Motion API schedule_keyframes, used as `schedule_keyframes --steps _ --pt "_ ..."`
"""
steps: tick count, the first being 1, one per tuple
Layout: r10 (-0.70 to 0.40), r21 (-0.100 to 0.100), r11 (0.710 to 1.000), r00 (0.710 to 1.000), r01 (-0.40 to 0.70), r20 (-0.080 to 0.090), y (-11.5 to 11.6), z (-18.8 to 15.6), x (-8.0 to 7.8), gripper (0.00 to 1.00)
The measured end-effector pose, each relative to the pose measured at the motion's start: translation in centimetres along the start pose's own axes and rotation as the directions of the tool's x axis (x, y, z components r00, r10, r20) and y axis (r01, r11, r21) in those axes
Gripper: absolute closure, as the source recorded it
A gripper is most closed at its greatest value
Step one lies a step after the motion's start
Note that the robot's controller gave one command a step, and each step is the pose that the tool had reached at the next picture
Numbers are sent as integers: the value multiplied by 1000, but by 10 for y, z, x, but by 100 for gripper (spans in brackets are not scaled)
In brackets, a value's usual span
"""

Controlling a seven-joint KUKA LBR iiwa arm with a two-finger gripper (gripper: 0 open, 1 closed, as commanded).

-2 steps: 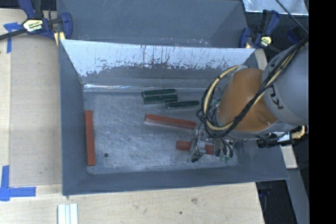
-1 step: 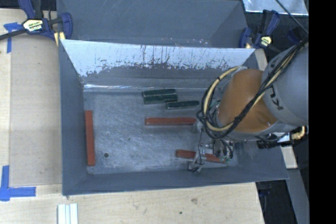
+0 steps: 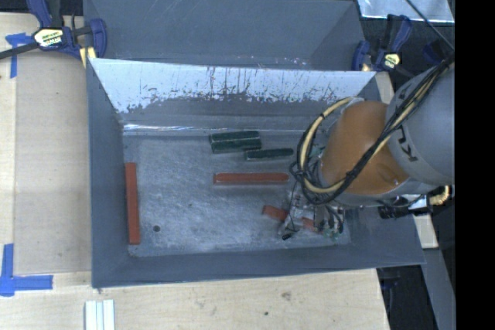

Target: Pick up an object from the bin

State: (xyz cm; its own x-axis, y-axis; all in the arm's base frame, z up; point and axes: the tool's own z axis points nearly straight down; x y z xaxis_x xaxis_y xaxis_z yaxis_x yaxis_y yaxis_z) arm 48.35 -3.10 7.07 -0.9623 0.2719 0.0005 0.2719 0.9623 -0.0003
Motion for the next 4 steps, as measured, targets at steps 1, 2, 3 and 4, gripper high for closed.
schedule_keyframes --steps 1,2,3,4 --pt "48 -2 999 999 -48 13 -28 -117 -46 100" --pt "44 0 999 999 -44 4 -27 -112 -44 0" --pt "1 1 1000 1000 -1 -5 -43 0 -48 0" --pt "23 0 1000 1000 -23 -1 -28 1 -15 0"
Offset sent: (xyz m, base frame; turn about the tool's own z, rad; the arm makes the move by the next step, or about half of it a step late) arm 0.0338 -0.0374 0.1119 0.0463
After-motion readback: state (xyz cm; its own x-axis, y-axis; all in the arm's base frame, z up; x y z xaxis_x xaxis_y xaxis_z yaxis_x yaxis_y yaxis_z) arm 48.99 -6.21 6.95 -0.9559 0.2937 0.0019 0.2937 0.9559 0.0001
